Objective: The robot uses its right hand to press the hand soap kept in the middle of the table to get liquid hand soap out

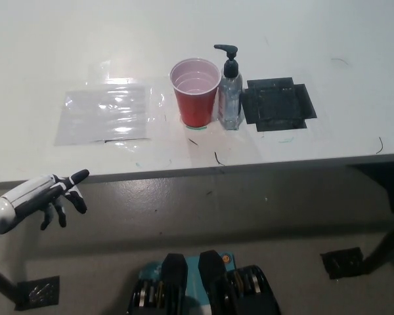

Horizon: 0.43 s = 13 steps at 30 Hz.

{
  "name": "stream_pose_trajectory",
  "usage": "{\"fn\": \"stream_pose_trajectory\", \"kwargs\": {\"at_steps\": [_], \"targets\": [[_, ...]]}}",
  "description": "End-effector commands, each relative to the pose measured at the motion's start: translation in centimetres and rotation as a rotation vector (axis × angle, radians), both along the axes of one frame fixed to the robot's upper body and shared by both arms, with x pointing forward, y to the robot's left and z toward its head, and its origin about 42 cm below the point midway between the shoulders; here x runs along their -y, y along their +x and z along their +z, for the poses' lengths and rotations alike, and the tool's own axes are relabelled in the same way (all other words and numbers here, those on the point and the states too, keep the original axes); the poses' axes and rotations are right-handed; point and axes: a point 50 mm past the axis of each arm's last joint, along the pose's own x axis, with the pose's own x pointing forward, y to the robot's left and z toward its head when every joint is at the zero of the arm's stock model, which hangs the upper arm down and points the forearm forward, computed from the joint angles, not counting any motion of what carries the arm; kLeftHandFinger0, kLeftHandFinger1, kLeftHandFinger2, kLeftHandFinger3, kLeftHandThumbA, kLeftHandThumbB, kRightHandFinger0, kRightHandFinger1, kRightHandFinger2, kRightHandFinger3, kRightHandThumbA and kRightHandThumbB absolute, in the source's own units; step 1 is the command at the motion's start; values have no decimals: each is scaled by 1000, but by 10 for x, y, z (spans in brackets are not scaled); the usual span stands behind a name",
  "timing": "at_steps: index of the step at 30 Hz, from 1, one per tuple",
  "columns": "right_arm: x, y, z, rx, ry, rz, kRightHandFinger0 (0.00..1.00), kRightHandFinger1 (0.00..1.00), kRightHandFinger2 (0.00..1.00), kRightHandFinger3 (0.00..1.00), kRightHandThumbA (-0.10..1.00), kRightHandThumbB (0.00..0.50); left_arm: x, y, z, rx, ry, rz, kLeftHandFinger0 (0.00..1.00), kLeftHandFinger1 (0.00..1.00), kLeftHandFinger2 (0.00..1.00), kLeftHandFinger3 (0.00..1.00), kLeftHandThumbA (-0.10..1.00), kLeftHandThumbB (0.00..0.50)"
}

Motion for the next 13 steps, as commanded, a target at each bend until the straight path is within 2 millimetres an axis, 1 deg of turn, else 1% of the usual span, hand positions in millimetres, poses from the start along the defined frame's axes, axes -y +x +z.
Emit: {"fn": "stream_pose_trajectory", "kwargs": {"at_steps": [1,3,5,8,9,13], "targets": [[2,8,26,66,2,-13,634,775,961,1000,1000,331,-4,7,24,85,19,15,163,290,477,727,1000,221],[3,8,26,67,10,-14,630,773,965,1000,1000,339,-3,7,26,81,10,17,184,308,489,735,1000,207],[4,8,26,69,10,-9,620,769,951,1000,1000,333,-2,7,26,82,5,18,176,302,497,729,1000,205],[5,7,26,73,10,-14,625,761,926,1000,1000,332,-1,8,28,82,5,17,203,319,514,737,1000,212],[5,8,26,74,8,-14,636,766,917,1000,1000,318,-2,9,27,85,14,16,200,317,501,727,1000,210],[6,9,26,75,10,-14,630,762,900,1000,1000,334,-3,10,24,76,-10,23,204,319,509,715,1000,221]]}}
